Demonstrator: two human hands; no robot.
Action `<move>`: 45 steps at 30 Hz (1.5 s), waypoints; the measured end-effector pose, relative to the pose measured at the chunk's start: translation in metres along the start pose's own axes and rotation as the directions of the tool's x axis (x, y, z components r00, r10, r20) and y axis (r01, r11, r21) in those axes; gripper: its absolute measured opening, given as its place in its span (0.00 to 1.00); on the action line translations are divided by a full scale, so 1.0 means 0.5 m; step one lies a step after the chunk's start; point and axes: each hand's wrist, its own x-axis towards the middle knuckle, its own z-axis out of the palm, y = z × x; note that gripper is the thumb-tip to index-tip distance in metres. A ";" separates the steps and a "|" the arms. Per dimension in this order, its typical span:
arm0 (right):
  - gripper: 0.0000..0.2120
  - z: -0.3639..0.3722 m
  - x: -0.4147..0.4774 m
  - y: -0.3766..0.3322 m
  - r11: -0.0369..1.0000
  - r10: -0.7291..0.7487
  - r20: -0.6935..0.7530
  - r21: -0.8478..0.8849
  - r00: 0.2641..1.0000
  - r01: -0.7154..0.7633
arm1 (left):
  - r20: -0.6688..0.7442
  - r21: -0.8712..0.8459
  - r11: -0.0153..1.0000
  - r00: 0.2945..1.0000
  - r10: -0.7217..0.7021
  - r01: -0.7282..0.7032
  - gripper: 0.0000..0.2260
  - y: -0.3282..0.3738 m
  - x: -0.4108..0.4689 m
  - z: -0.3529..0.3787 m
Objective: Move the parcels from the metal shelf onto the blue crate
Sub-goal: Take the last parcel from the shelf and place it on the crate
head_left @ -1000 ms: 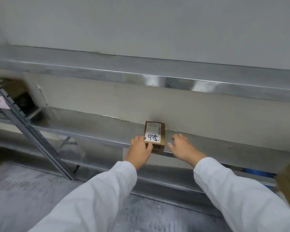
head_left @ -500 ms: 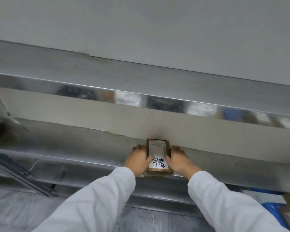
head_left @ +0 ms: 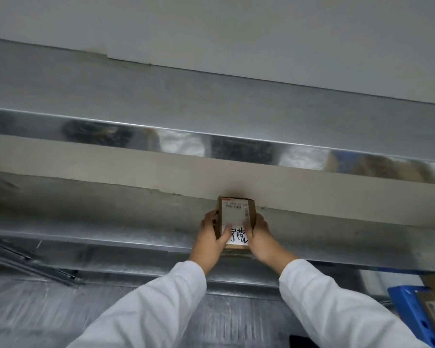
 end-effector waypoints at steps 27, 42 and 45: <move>0.21 -0.033 -0.296 0.081 0.948 -0.274 0.085 0.191 0.958 0.255 | -0.210 -0.236 0.968 0.968 -0.139 0.087 0.17 0.114 -0.392 0.031; 0.15 -0.224 -0.492 0.193 0.945 -0.232 -0.191 0.187 0.954 0.267 | -0.132 -0.232 0.970 0.990 0.046 -0.076 0.18 0.250 -0.504 0.208; 0.15 -0.247 -0.528 0.200 0.948 -0.191 -0.240 0.207 0.952 0.242 | -0.087 -0.228 0.966 0.991 0.101 -0.119 0.19 0.272 -0.511 0.219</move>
